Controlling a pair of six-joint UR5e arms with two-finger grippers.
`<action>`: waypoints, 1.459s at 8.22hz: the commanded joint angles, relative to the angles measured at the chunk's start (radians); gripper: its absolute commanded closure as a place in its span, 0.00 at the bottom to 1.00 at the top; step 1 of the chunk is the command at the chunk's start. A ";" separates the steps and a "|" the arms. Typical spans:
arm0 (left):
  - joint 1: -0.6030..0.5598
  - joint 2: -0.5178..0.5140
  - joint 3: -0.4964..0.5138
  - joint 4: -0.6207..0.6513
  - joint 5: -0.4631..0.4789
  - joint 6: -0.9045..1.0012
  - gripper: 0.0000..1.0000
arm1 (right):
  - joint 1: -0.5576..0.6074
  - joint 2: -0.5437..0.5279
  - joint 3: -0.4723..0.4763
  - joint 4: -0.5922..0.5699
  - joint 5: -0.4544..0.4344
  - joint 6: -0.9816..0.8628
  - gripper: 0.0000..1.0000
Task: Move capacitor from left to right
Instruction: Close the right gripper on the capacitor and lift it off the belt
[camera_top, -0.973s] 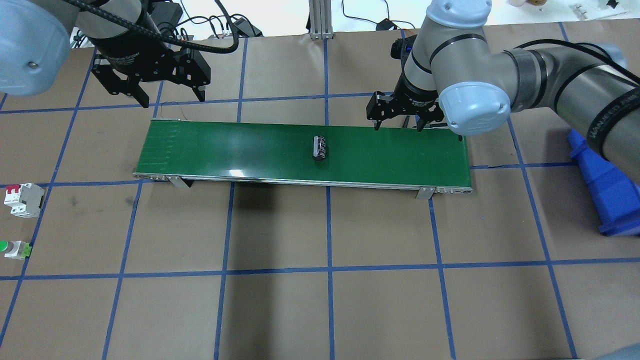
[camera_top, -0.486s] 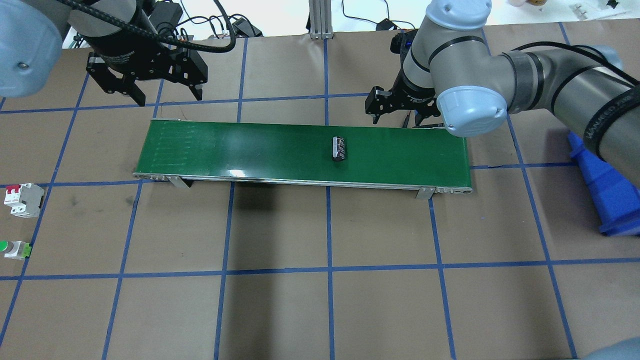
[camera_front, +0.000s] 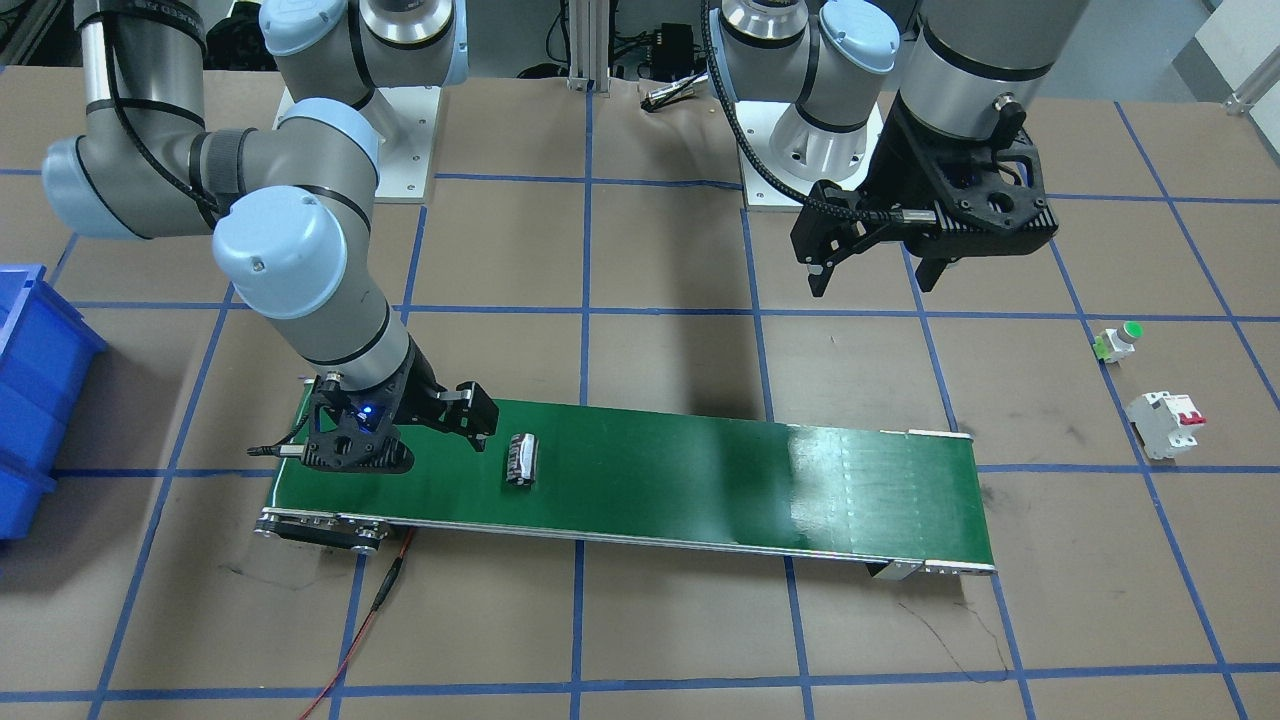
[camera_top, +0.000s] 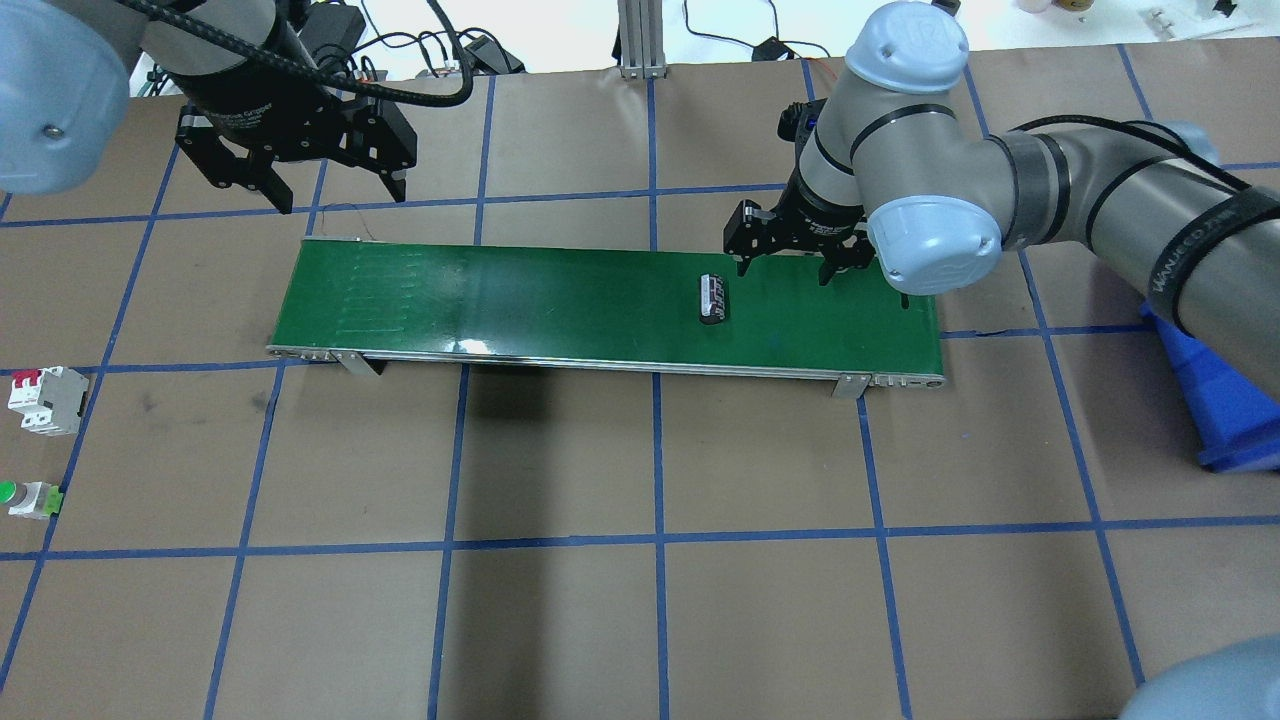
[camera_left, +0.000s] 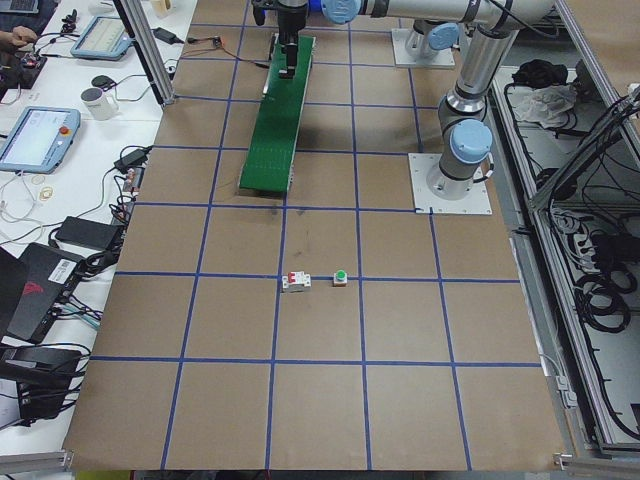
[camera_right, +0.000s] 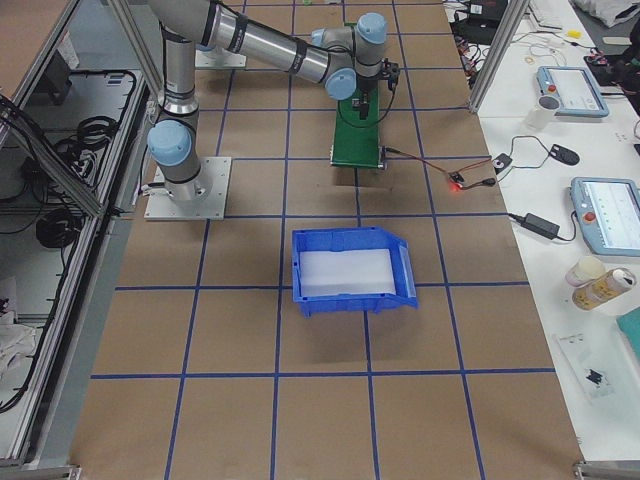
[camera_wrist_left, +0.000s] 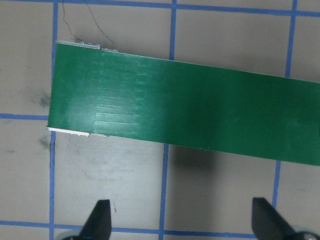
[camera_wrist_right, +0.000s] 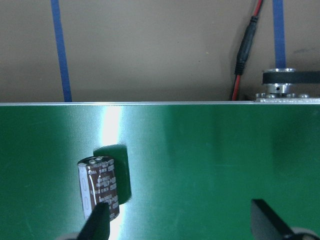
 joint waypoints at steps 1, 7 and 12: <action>0.000 -0.005 -0.001 0.000 -0.002 0.000 0.00 | -0.008 0.023 0.012 0.001 0.019 0.025 0.01; 0.000 -0.003 -0.004 0.000 0.000 0.000 0.00 | -0.008 0.062 0.015 0.006 0.001 -0.024 0.60; 0.000 -0.003 -0.004 -0.001 0.000 0.000 0.00 | -0.087 0.040 -0.014 0.071 -0.128 -0.191 1.00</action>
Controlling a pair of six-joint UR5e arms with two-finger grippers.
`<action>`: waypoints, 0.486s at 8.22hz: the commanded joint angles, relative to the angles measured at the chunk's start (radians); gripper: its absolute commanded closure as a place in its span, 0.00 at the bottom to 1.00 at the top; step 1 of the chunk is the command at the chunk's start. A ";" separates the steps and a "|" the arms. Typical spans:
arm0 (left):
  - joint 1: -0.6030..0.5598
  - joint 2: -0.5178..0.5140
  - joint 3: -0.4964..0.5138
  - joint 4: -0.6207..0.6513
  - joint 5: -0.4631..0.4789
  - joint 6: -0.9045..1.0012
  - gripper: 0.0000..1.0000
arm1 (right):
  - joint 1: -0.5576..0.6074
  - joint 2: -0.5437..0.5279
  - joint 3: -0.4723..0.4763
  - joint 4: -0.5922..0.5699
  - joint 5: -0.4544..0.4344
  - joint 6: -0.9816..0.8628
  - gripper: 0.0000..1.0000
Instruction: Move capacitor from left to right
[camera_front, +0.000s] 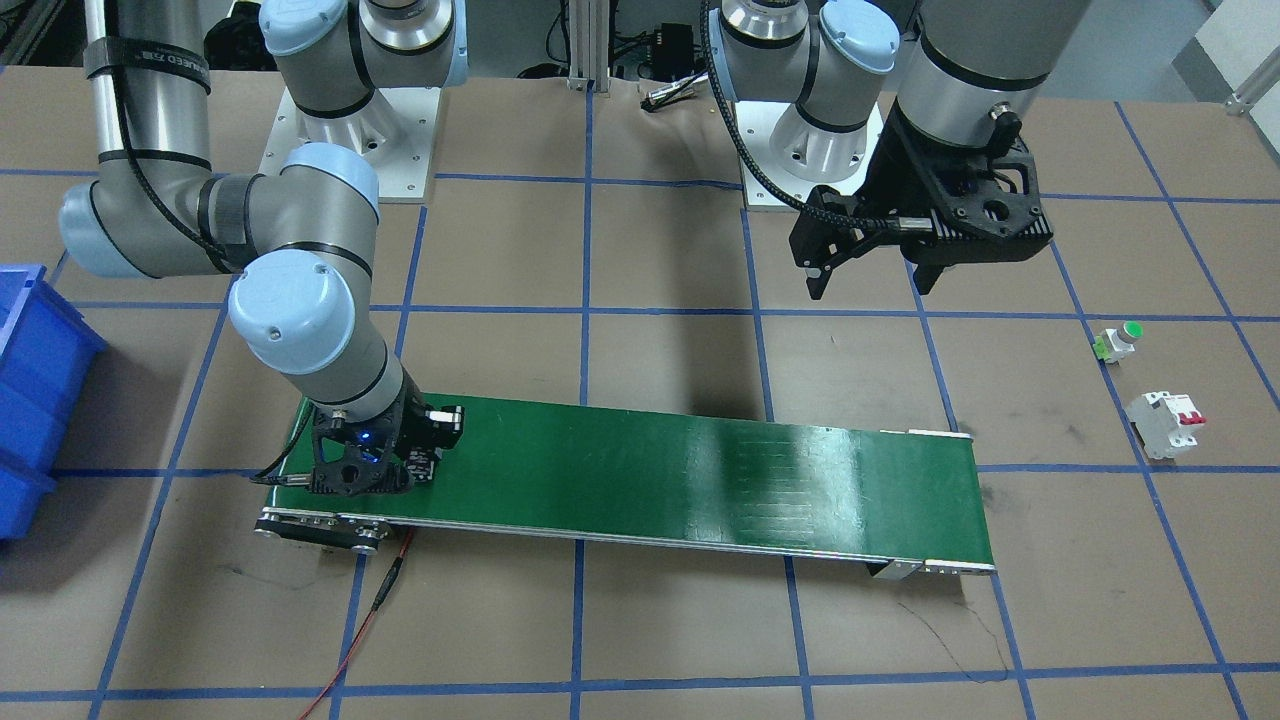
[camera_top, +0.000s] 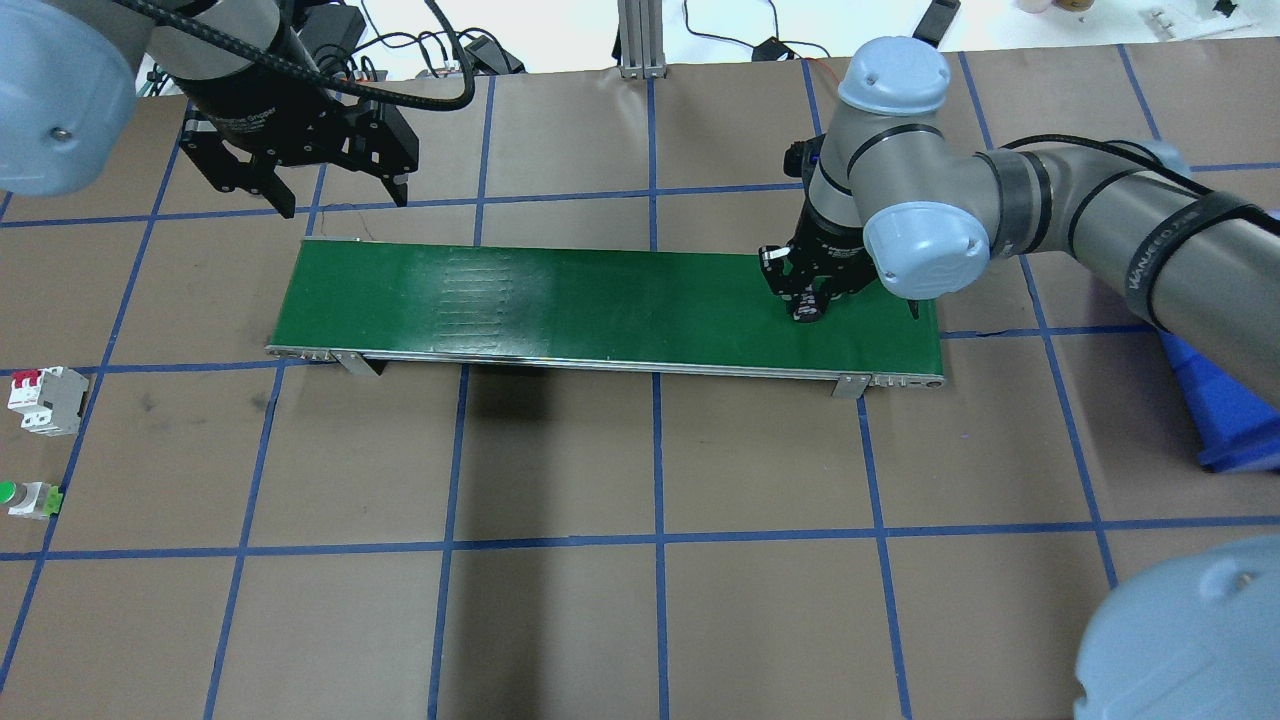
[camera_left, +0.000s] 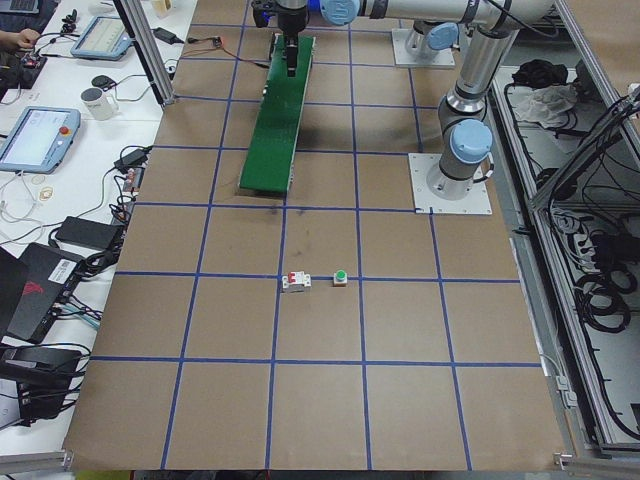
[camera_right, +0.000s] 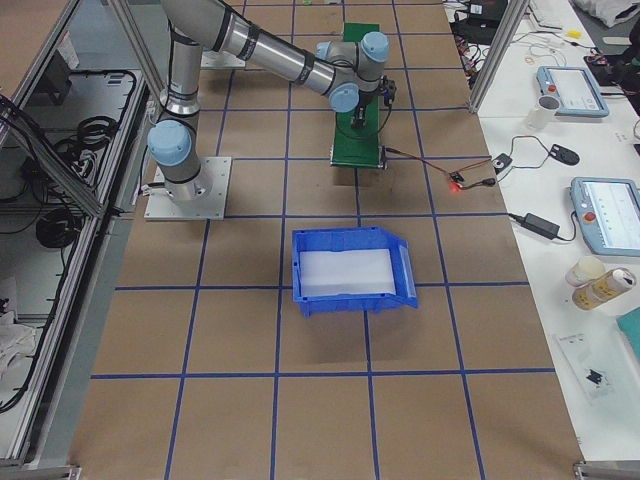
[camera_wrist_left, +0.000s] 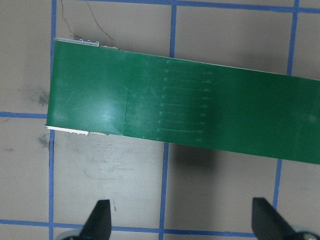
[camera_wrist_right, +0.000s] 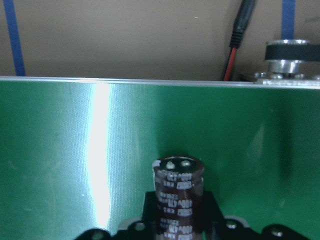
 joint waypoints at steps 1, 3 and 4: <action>0.000 0.000 0.000 0.000 0.000 0.000 0.00 | -0.140 -0.038 -0.071 0.111 -0.035 -0.173 1.00; 0.000 0.000 0.000 0.000 0.000 0.000 0.00 | -0.319 -0.082 -0.132 0.230 -0.113 -0.485 1.00; 0.000 0.000 0.001 0.001 0.000 0.000 0.00 | -0.431 -0.086 -0.142 0.228 -0.161 -0.671 1.00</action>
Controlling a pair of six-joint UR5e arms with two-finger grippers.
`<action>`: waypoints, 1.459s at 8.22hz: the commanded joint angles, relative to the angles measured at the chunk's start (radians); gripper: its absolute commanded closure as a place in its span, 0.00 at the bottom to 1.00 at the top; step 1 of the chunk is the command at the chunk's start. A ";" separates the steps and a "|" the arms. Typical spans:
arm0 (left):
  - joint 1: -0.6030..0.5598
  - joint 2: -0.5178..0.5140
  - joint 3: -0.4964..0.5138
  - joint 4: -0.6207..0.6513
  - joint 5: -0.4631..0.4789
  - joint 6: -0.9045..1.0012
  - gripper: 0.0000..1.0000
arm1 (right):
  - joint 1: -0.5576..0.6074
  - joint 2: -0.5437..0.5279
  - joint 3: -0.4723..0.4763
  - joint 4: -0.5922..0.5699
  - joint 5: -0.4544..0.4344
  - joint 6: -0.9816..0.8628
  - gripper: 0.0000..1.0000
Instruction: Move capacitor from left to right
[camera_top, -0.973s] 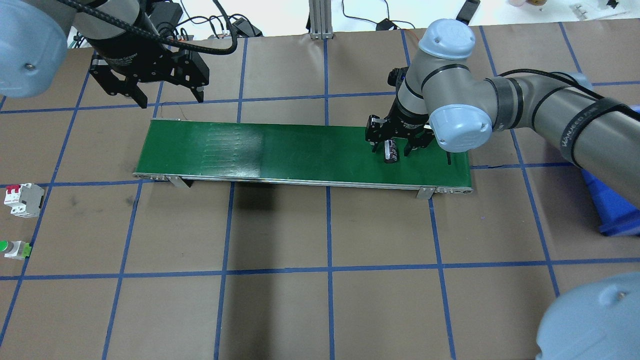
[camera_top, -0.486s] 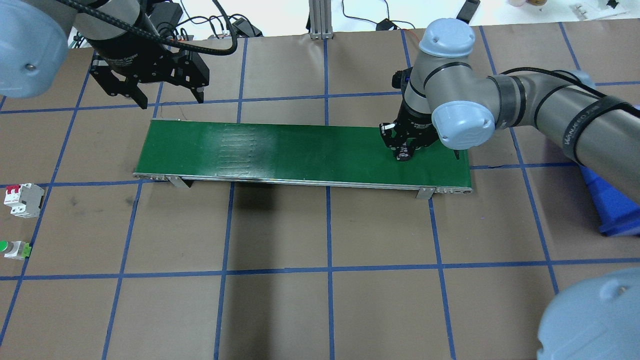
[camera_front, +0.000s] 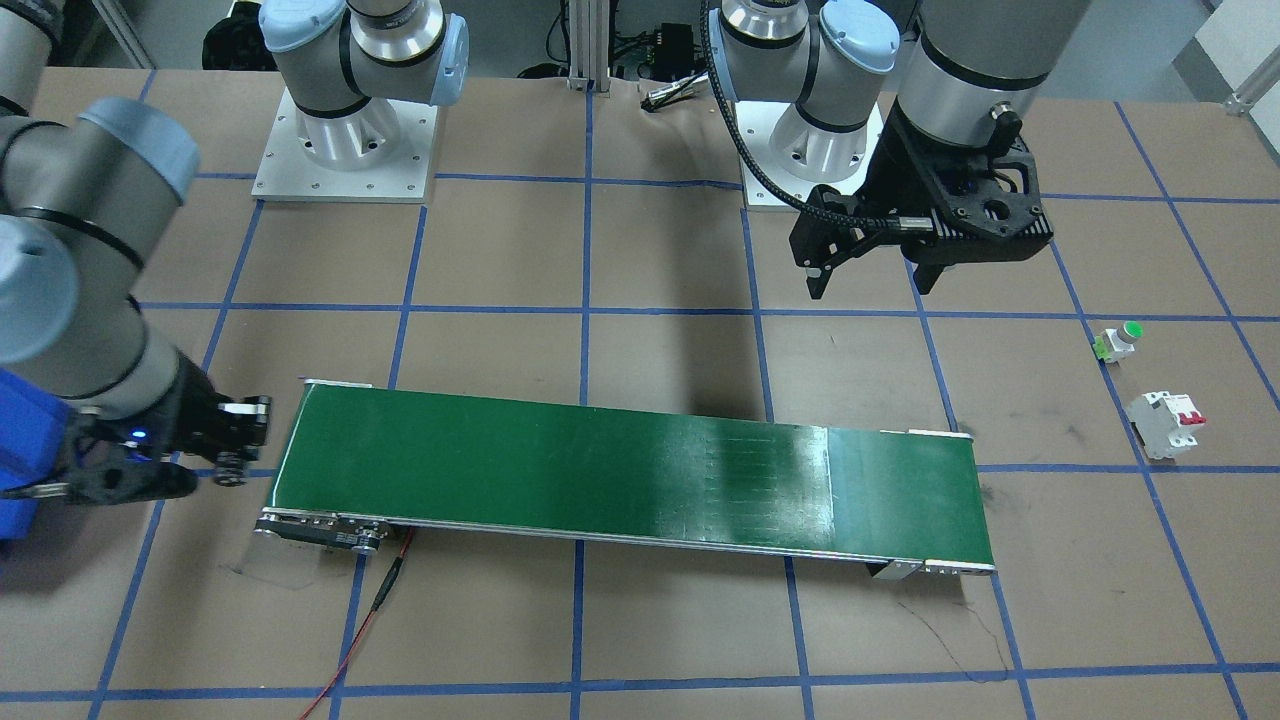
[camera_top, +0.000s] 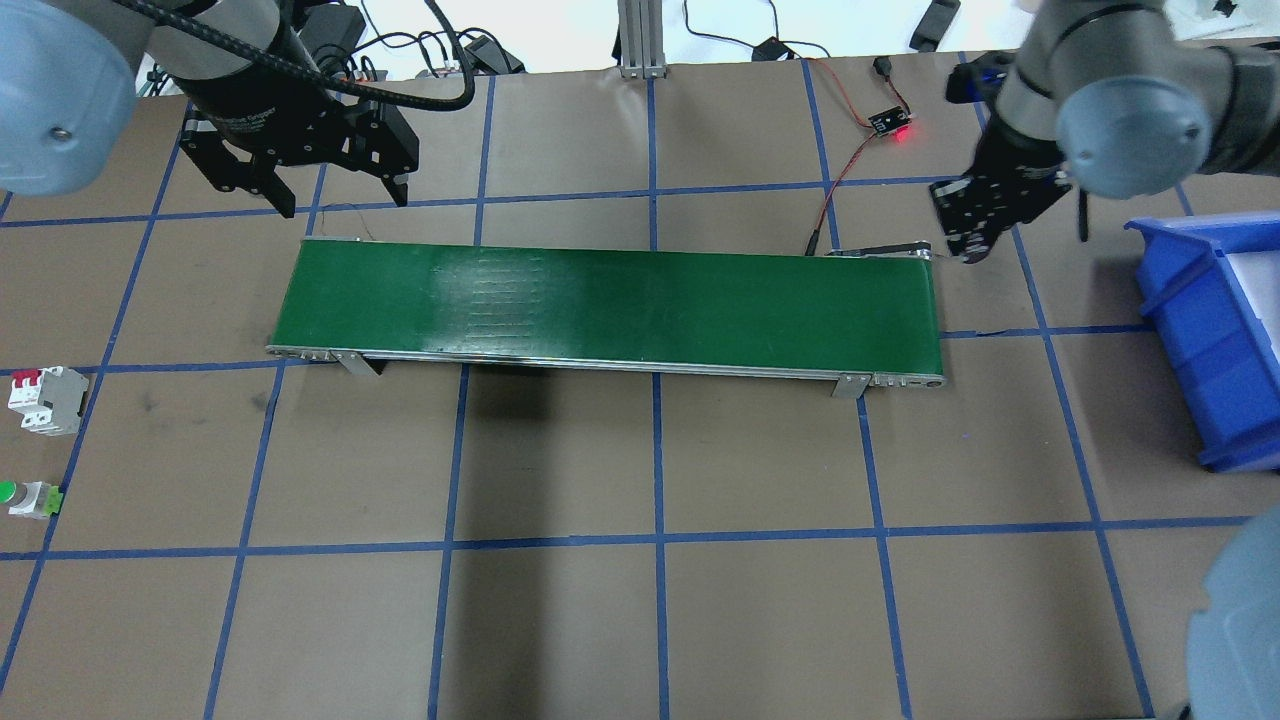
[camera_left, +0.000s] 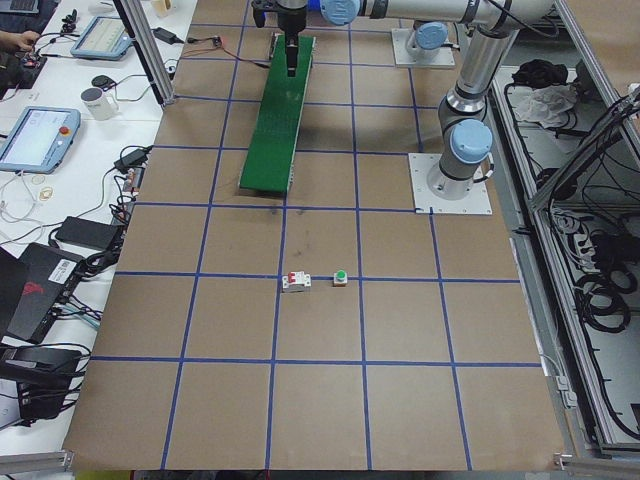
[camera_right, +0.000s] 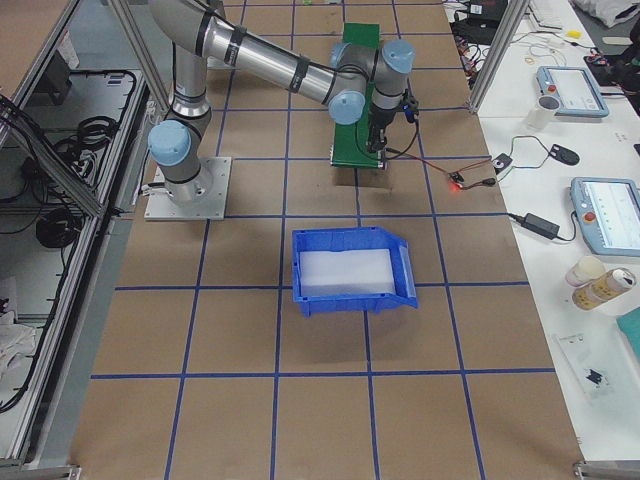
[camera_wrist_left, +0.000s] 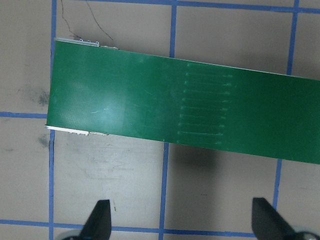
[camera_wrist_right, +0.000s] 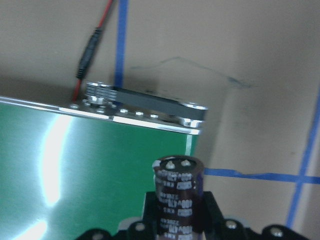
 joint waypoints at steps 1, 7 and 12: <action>0.002 0.000 0.002 0.001 0.000 0.000 0.00 | -0.294 -0.026 -0.037 0.040 -0.106 -0.499 1.00; 0.002 -0.002 0.000 0.001 0.000 0.002 0.00 | -0.542 0.101 -0.013 -0.132 -0.116 -0.926 0.57; 0.002 0.000 0.000 0.000 0.000 0.002 0.00 | -0.489 -0.082 -0.019 0.032 -0.029 -0.797 0.00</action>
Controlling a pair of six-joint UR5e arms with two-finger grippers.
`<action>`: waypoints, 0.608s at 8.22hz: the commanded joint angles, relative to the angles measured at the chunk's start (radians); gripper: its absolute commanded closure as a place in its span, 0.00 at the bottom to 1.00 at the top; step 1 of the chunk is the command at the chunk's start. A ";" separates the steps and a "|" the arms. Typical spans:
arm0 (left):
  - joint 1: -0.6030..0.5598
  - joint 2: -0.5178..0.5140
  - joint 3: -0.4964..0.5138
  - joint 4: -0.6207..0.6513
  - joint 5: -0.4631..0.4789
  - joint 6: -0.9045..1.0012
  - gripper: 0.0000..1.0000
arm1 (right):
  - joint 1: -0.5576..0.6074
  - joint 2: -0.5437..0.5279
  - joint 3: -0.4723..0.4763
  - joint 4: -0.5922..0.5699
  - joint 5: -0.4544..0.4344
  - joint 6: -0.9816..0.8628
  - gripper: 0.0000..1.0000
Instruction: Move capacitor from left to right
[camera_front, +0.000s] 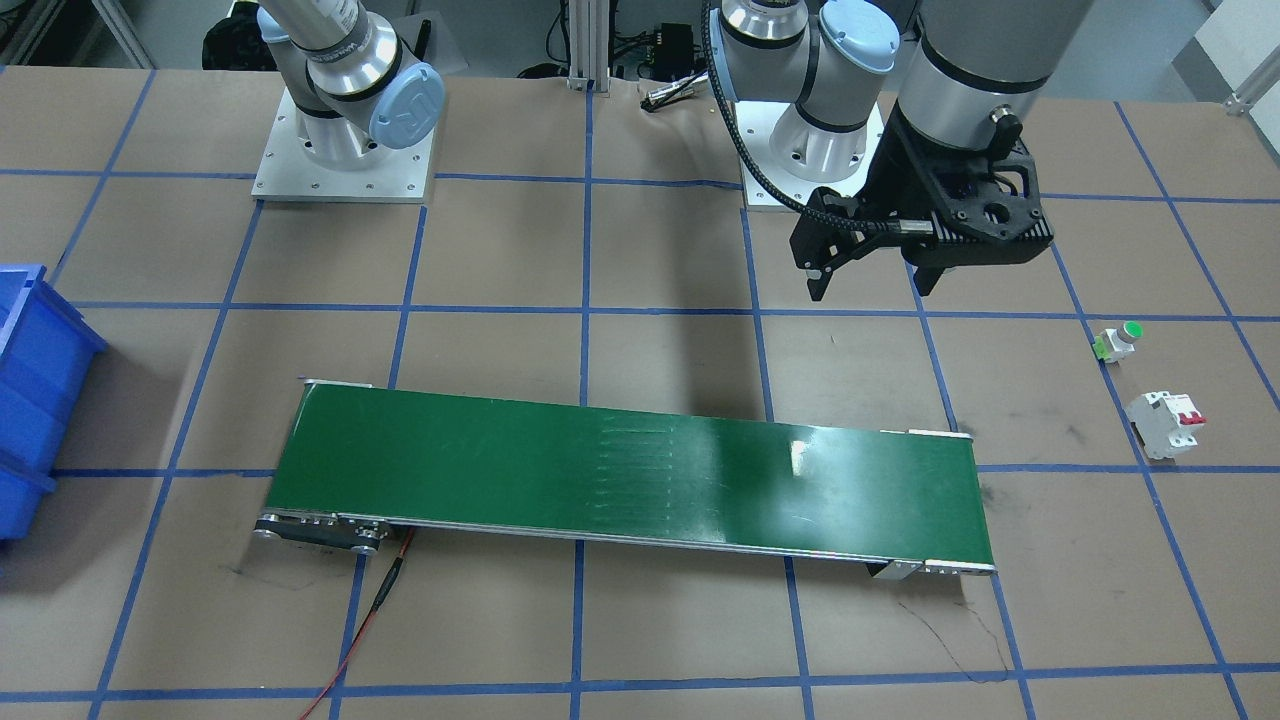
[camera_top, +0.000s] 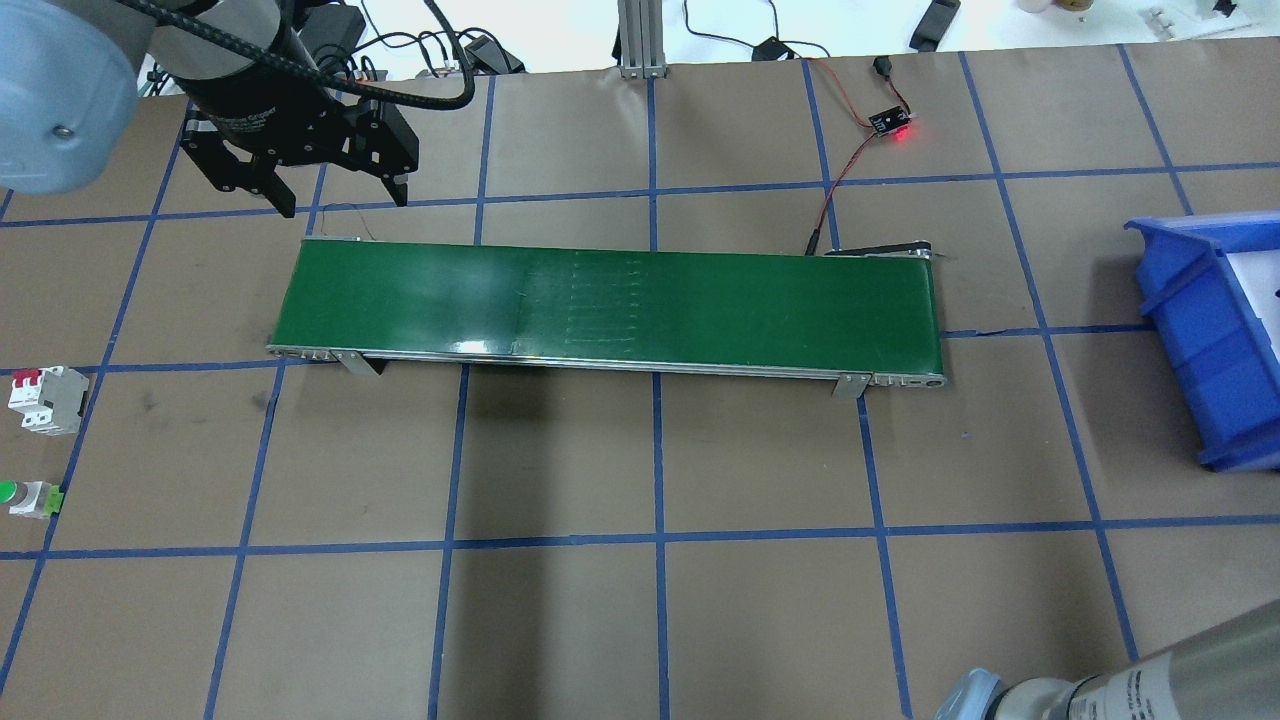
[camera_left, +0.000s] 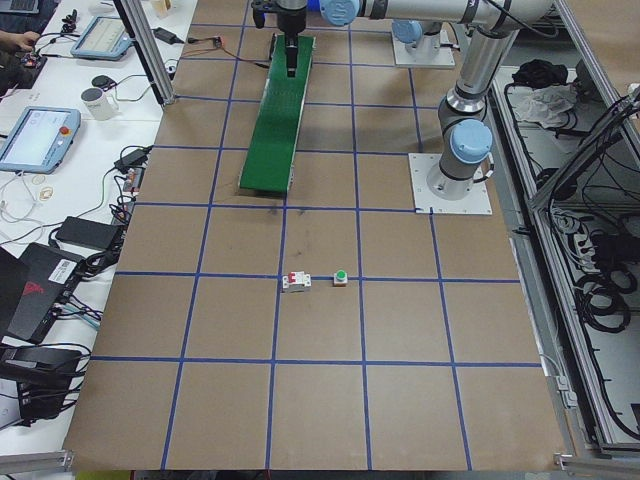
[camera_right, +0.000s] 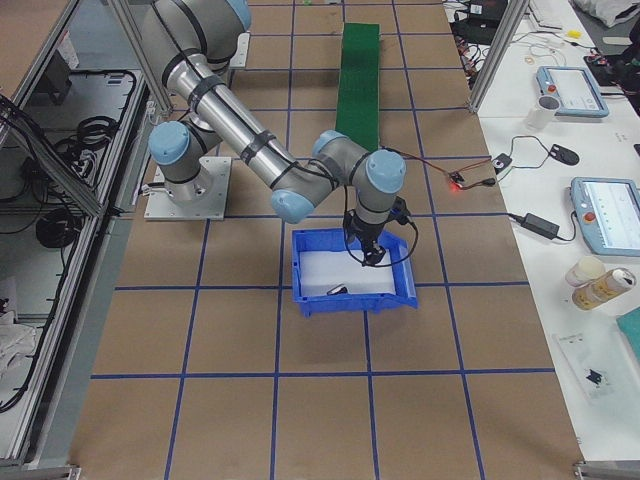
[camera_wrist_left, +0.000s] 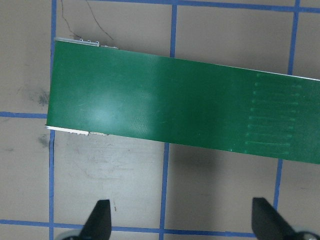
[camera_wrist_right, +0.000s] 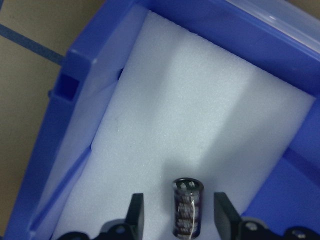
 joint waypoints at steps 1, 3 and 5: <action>0.000 -0.001 0.000 0.001 0.000 0.000 0.00 | 0.098 -0.149 -0.017 0.185 0.070 0.200 0.00; 0.000 -0.001 0.000 0.001 0.000 0.000 0.00 | 0.263 -0.250 -0.022 0.308 0.071 0.477 0.00; 0.000 -0.001 0.000 0.001 0.000 0.000 0.00 | 0.441 -0.318 -0.037 0.397 0.070 0.720 0.00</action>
